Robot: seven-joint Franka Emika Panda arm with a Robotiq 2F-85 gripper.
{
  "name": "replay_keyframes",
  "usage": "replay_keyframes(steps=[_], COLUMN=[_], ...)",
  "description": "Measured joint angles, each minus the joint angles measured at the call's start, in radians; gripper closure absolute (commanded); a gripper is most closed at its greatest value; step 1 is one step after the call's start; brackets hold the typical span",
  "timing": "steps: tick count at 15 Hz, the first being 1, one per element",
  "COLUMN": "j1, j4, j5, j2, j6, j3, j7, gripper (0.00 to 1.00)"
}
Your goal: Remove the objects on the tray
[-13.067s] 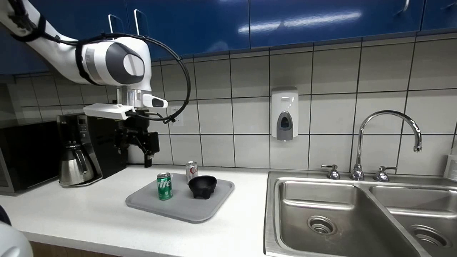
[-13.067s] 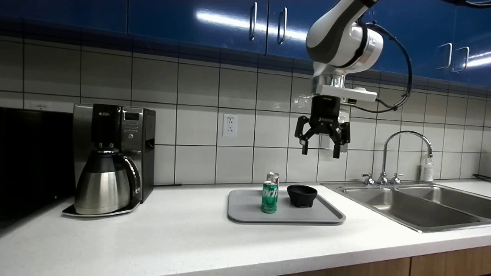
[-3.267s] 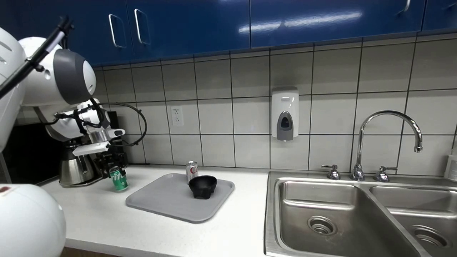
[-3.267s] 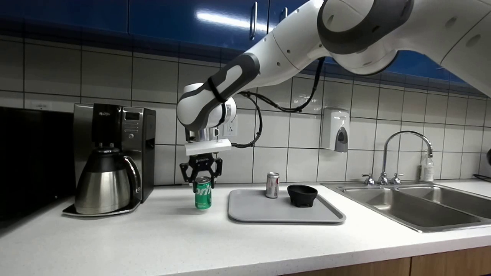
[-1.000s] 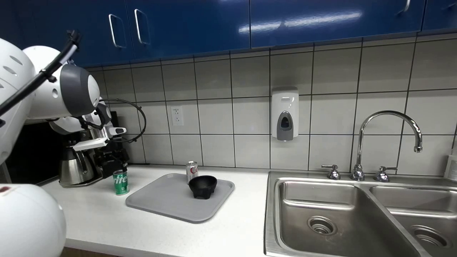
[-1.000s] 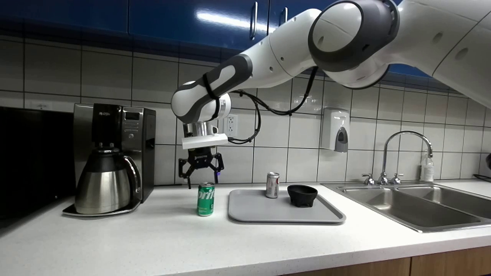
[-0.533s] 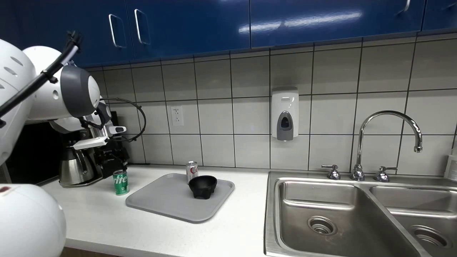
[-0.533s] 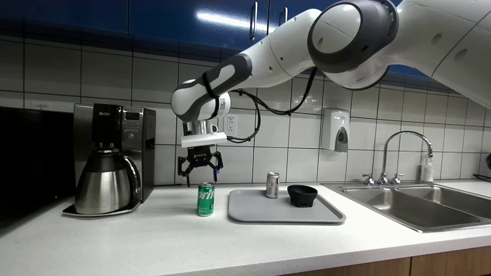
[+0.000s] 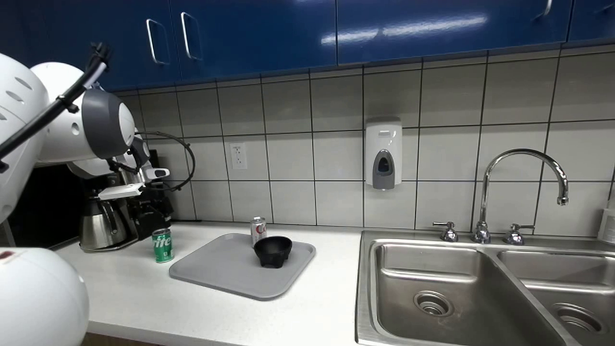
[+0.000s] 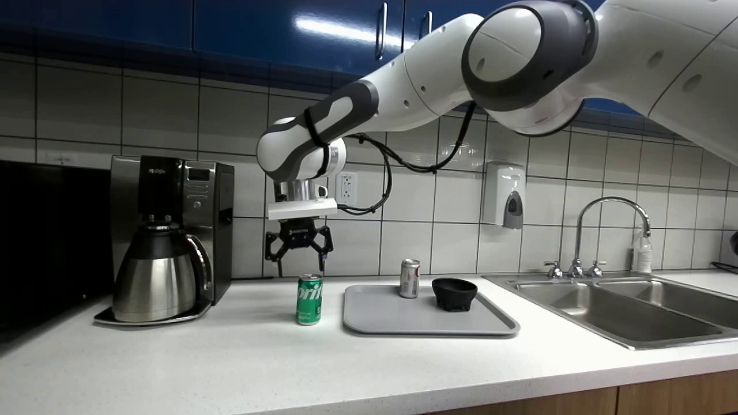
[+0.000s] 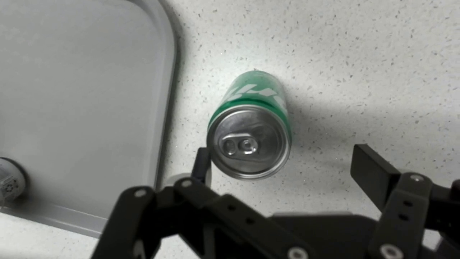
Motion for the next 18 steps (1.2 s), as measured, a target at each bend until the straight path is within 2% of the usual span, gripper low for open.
replay_keyframes(steps=[4,9,11,18], j1=[-0.007,-0.105,-0.124,-0.099], j4=[-0.002,-0.021,-0.022,-0.024], j5=[0.012,0.106,0.11,0.11], j2=[-0.002,-0.032,-0.032,-0.024], j6=[0.028,0.062,0.062,0.063], j3=[-0.001,0.002,0.001,-0.001], j7=[0.024,-0.002,-0.007,-0.005], gripper=[0.0,0.0,0.0,0.0])
